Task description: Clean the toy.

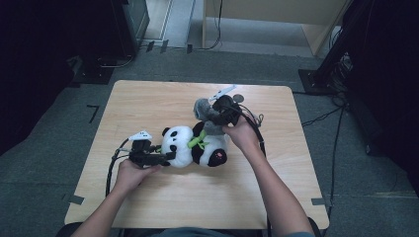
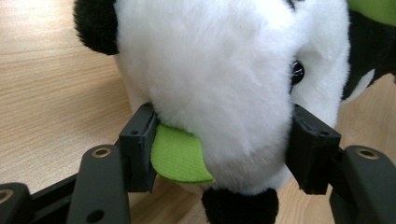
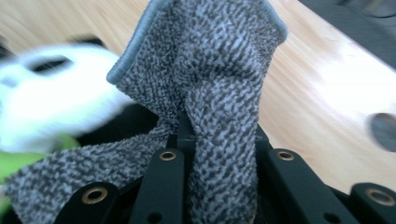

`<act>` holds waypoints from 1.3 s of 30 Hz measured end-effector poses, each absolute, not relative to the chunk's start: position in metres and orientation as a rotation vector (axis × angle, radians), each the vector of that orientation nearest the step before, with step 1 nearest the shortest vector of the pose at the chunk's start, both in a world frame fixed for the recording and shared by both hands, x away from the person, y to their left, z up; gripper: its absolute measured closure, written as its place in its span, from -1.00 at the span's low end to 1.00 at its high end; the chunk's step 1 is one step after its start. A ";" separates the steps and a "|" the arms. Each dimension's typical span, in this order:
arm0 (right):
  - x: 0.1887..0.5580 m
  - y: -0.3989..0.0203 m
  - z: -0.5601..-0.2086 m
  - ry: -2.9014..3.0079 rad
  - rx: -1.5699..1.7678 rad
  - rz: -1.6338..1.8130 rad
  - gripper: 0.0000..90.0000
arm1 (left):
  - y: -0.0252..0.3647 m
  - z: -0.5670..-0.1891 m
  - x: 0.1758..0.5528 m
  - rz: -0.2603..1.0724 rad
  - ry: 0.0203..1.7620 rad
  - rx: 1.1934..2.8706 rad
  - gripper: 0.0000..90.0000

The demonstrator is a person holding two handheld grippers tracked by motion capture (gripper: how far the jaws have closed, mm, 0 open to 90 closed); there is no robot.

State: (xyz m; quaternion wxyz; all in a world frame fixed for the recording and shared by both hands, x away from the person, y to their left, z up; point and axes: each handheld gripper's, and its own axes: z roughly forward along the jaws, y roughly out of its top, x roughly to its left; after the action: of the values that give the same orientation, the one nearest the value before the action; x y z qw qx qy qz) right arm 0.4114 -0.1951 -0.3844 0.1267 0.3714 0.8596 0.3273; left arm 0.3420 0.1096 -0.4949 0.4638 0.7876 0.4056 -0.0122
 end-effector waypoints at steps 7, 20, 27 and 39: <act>0.396 -0.189 -0.365 2.524 1.032 1.188 0.71 | 0.110 -0.495 0.342 -0.031 0.999 1.932 -0.20; 0.388 -0.165 -0.404 2.712 0.939 1.141 0.69 | 0.110 -0.495 0.342 -0.027 0.987 1.934 -0.18; 0.401 -0.182 -0.403 2.627 0.958 1.133 0.69 | 0.110 -0.495 0.343 -0.035 0.991 1.929 -0.15; 0.412 -0.212 -0.400 2.506 1.107 1.113 0.70 | 0.111 -0.494 0.343 -0.045 0.990 1.921 -0.17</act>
State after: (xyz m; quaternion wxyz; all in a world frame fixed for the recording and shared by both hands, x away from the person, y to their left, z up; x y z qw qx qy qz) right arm 0.4117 -0.2123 -0.4000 0.0921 0.3729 0.8439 0.3747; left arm 0.3429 0.1109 -0.4942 0.4707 0.7841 0.4041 -0.0183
